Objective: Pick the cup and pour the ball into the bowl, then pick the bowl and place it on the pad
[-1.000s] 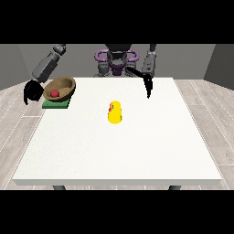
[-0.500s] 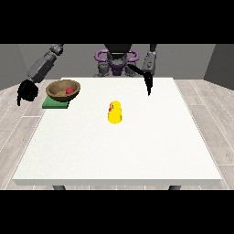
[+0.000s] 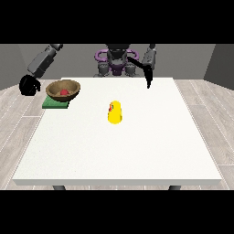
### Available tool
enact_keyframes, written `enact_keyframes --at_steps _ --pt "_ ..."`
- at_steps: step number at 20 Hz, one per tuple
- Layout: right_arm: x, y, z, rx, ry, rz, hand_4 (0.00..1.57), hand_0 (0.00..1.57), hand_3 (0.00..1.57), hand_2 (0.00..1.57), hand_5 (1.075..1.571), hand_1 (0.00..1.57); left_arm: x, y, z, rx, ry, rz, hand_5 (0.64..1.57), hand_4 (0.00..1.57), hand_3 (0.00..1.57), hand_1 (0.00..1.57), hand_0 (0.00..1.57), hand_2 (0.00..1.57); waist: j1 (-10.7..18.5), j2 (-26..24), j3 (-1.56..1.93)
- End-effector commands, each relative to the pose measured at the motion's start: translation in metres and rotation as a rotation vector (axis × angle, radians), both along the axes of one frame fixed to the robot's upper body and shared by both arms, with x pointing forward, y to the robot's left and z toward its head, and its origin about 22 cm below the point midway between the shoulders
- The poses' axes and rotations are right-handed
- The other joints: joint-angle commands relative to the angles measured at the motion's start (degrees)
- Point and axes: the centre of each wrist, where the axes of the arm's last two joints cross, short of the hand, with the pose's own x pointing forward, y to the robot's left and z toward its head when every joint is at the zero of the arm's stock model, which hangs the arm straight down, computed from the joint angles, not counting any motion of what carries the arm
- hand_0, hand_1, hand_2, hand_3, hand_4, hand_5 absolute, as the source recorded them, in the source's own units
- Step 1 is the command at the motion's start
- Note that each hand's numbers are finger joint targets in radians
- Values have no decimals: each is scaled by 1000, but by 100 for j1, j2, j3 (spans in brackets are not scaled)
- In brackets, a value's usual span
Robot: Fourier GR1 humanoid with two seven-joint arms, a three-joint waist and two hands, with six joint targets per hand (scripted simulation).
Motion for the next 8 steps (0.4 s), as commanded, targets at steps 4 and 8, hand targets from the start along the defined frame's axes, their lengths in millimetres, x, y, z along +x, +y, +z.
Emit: enact_keyframes --at_steps 4,8 --pt "11 14 -4 -6 89 20 430 1571 1225 1571 1532 1571 3 -26 -38 12 100 32 682 0 0 0 0 0 -320 -509 -8" --pt "7 -6 42 -204 130 19 381 501 0 238 1087 501 2 -14 -70 4 215 14 682 0 0 0 0 0 -201 -1209 -22"
